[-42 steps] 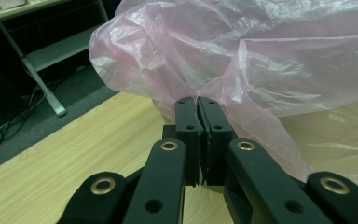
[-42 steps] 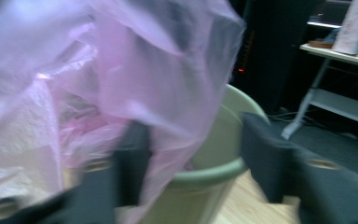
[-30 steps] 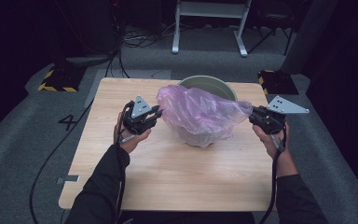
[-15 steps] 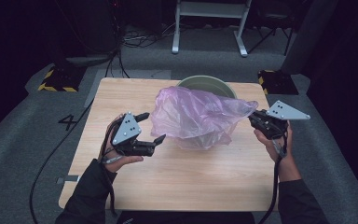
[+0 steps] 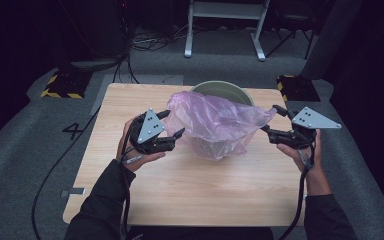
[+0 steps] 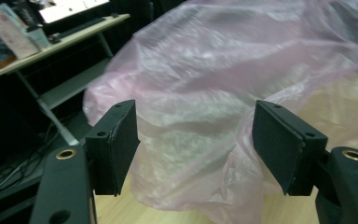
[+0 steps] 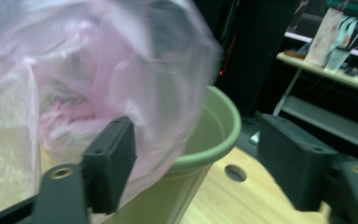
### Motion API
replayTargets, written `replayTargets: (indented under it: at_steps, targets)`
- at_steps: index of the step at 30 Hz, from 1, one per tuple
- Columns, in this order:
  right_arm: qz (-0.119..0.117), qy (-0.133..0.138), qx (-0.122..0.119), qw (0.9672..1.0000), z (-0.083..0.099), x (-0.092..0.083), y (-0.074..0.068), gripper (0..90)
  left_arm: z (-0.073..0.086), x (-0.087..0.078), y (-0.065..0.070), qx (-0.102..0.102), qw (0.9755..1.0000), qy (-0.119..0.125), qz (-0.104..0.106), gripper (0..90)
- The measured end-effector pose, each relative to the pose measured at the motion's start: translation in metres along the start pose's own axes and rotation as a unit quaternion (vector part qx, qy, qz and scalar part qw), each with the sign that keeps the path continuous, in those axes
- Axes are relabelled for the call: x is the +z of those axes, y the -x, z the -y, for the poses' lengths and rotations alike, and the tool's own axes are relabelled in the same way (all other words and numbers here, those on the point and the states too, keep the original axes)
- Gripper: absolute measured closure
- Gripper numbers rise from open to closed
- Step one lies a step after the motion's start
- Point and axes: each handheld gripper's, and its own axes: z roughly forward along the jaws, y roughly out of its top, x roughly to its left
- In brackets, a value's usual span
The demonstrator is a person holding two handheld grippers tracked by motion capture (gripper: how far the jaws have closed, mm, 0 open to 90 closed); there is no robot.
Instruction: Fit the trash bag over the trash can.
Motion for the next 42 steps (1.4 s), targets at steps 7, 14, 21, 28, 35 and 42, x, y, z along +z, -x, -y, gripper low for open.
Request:
replayTargets:
  at_steps: [7,14,21,28,35,42]
  targets:
    - [-0.019,0.012,0.009,0.9997,-0.015,-0.001,0.005,21.9,0.007,-0.009,0.009,0.035,0.9988,-0.015,0.03,15.3]
    - [-0.059,-0.004,0.026,0.9979,-0.015,0.012,0.011,46.5,0.0,-0.001,0.012,0.061,0.9979,-0.015,0.012,22.2]
    - [-0.071,0.007,0.0,0.9974,-0.019,0.019,0.012,89.4,-0.01,0.013,0.0,0.069,0.9973,-0.01,-0.022,65.6]
    - [-0.057,-0.021,0.017,0.998,-0.021,0.034,0.024,90.0,-0.014,0.028,-0.028,0.041,0.999,-0.012,-0.013,89.7]
    - [-0.04,-0.063,0.033,0.9967,-0.022,0.052,0.028,90.0,-0.017,0.018,-0.018,0.017,0.9988,0.012,0.045,33.8]
    - [-0.03,-0.083,0.039,0.9953,-0.022,0.056,0.028,90.0,-0.017,0.015,0.024,0.083,0.9939,-0.007,0.072,14.7]
